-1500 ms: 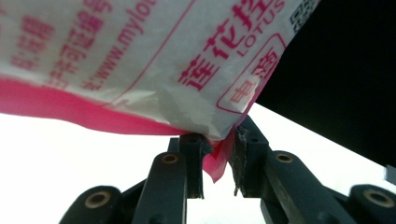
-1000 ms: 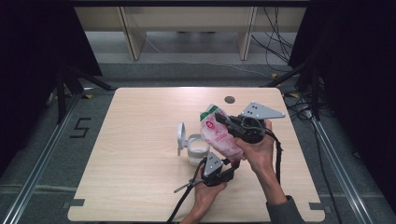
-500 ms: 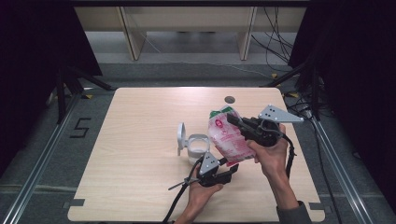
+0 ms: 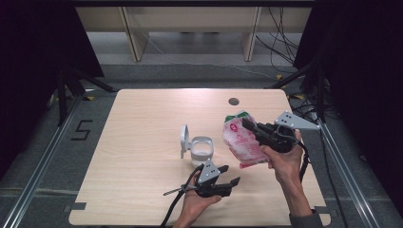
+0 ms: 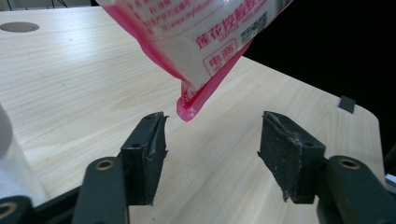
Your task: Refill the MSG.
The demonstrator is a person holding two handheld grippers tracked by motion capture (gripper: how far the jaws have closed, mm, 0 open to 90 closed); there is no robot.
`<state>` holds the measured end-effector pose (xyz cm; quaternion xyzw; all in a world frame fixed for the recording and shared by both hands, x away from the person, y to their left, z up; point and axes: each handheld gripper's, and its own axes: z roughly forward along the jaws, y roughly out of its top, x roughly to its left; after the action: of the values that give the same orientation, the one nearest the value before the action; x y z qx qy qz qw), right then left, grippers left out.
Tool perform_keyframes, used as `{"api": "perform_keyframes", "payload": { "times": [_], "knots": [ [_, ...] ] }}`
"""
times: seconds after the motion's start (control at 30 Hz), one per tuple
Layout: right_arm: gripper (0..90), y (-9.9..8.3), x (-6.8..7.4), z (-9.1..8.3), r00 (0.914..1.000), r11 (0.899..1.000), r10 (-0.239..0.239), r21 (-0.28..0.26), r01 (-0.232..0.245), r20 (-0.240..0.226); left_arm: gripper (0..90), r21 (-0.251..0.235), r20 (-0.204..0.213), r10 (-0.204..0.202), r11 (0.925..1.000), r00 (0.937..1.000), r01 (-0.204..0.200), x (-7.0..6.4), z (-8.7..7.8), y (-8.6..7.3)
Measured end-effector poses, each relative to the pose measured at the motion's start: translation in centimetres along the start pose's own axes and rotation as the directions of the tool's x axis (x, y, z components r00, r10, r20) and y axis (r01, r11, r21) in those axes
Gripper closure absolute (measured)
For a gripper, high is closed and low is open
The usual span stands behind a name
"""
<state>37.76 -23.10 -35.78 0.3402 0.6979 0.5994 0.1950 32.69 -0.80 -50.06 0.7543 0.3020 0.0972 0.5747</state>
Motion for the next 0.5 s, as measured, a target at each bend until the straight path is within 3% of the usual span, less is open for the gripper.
{"api": "perform_keyframes", "payload": {
  "times": [0.03,0.07,0.13,0.17,0.23,0.33,0.43,0.47,0.5],
  "knots": [
    [90.0,-0.1,-0.4,-0.1,0.9999,1.0,-0.016,0.011,0.016,-0.004,39.0,-0.001,-0.002,-0.002,1.0,1.0,0.002,0.0,-0.3,0.0],
    [90.0,-0.3,-0.5,0.0,1.0,1.0,-0.001,0.002,0.001,-0.001,38.4,-0.016,0.013,0.045,0.9989,0.9989,-0.044,0.4,-0.4,0.1],
    [90.0,-0.7,-0.7,0.0,1.0,1.0,0.001,0.011,-0.001,0.009,38.2,0.001,-0.007,0.011,0.9999,0.9999,-0.011,0.4,-1.1,-0.1],
    [90.0,-0.8,-1.0,0.2,0.9999,1.0,-0.011,0.01,0.011,0.002,38.0,-0.002,-0.019,0.01,1.0,0.9998,-0.01,0.5,-1.4,-0.2],
    [90.0,-1.2,-1.0,0.4,0.9998,1.0,0.017,0.023,-0.017,0.014,37.8,-0.004,-0.027,0.013,0.9999,0.9996,-0.014,0.9,-1.9,-0.3],
    [90.0,-1.5,-1.5,1.0,0.9998,1.0,-0.01,0.022,0.009,0.019,37.3,-0.009,-0.032,-0.015,0.9998,0.9994,0.015,1.5,-2.4,-0.3],
    [90.0,-2.0,-2.1,1.3,0.9999,1.0,-0.004,0.025,0.003,0.015,37.3,-0.005,-0.05,-0.018,0.9998,0.9986,0.017,1.9,-3.0,-0.3],
    [90.0,-2.2,-2.1,1.4,0.9993,0.999,0.038,0.037,-0.038,0.007,37.3,-0.013,-0.041,-0.018,0.9998,0.999,0.017,2.1,-3.1,-0.3],
    [90.0,-2.3,-2.4,1.5,0.9998,0.999,0.018,0.028,-0.018,0.0,37.3,-0.015,-0.058,-0.024,0.9996,0.9981,0.023,2.1,-3.3,-0.3]
  ]
}}
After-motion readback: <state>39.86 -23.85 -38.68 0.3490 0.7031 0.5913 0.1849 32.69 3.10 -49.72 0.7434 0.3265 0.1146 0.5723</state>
